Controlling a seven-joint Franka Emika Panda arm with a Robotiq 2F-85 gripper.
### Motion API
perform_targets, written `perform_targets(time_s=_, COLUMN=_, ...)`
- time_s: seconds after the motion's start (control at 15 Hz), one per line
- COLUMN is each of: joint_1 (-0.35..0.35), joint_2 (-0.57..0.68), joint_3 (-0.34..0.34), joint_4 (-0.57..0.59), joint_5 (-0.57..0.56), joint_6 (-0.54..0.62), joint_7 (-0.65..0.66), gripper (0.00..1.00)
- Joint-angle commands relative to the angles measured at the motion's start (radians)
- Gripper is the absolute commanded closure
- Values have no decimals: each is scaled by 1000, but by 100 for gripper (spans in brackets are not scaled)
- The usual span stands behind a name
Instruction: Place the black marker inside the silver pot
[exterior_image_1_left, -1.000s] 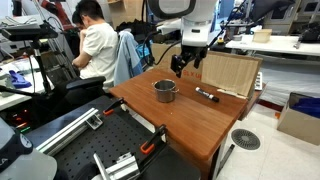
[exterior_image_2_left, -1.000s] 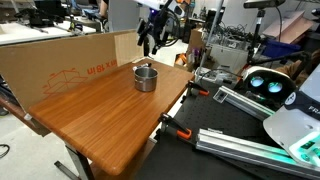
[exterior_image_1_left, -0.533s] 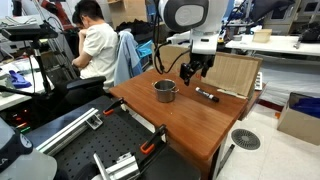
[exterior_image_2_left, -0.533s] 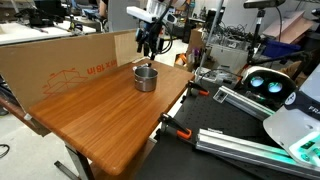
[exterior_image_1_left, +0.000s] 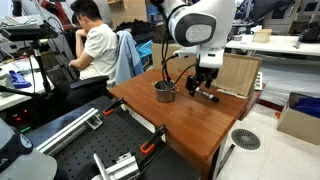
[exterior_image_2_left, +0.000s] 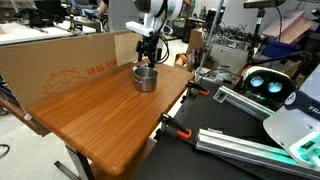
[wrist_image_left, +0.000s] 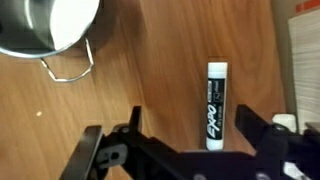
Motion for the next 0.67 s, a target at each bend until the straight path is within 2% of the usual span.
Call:
perform_targets(time_s=0.0, joint_1=22, joint_2=58, joint_3=-33, joint_4=69, joint_5=-39, joint_6=-31, joint_7=33, gripper=0)
perform_targets(time_s=0.2, joint_1=24, joint_2=86, joint_3=-37, joint_4=103, joint_5=-46, joint_6=-43, joint_7=34, gripper=0)
perform_targets(time_s=0.27, joint_1=29, joint_2=95, joint_3=-44, joint_4=113, joint_5=-58, joint_6=-46, joint_7=37, gripper=8)
perform_targets(time_s=0.33, joint_1=34, joint_2=103, joint_3=-52, joint_4=120, joint_5=-74, joint_6=-51, joint_7=41, gripper=28)
perform_targets(time_s=0.6, joint_1=41, joint_2=119, joint_3=-60, joint_4=143, joint_5=-100, joint_6=-61, joint_7=42, gripper=58)
